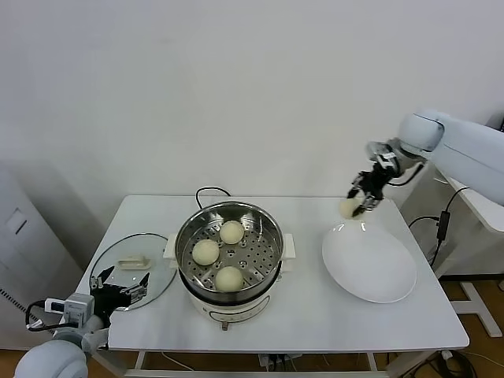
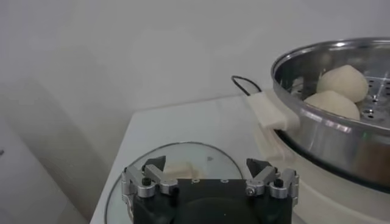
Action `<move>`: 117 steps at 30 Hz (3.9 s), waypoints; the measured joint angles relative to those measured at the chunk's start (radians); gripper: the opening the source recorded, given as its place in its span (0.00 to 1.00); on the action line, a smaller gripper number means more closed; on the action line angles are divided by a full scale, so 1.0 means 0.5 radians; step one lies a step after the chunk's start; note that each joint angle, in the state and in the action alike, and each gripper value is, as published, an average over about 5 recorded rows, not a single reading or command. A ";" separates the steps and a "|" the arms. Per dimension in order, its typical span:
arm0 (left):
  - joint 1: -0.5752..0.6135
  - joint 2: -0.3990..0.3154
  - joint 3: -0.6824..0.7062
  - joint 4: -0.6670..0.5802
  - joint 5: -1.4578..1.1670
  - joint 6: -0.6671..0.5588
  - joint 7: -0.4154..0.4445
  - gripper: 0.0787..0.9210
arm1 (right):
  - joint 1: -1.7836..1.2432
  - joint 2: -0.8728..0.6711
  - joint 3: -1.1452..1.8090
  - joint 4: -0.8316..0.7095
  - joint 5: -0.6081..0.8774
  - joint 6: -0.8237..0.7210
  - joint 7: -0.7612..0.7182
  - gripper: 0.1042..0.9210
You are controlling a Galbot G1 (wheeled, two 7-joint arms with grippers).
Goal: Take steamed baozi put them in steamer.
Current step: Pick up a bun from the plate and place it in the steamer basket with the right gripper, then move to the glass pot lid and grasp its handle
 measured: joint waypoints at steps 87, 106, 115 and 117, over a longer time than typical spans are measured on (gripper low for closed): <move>-0.082 -0.095 -0.038 0.074 0.013 -0.017 -0.008 0.88 | -0.912 -0.255 1.150 0.513 0.942 -0.426 1.450 0.88; -0.049 -0.062 -0.031 0.198 0.420 -0.180 0.131 0.88 | -2.782 0.021 3.301 0.556 0.473 0.117 1.735 0.88; -0.007 -0.084 -0.008 0.392 1.143 -0.461 0.257 0.88 | -3.281 0.266 3.909 0.558 0.200 0.194 1.737 0.88; -0.009 -0.095 -0.002 0.444 1.321 -0.534 0.271 0.88 | -3.359 0.315 4.002 0.552 0.154 0.208 1.733 0.88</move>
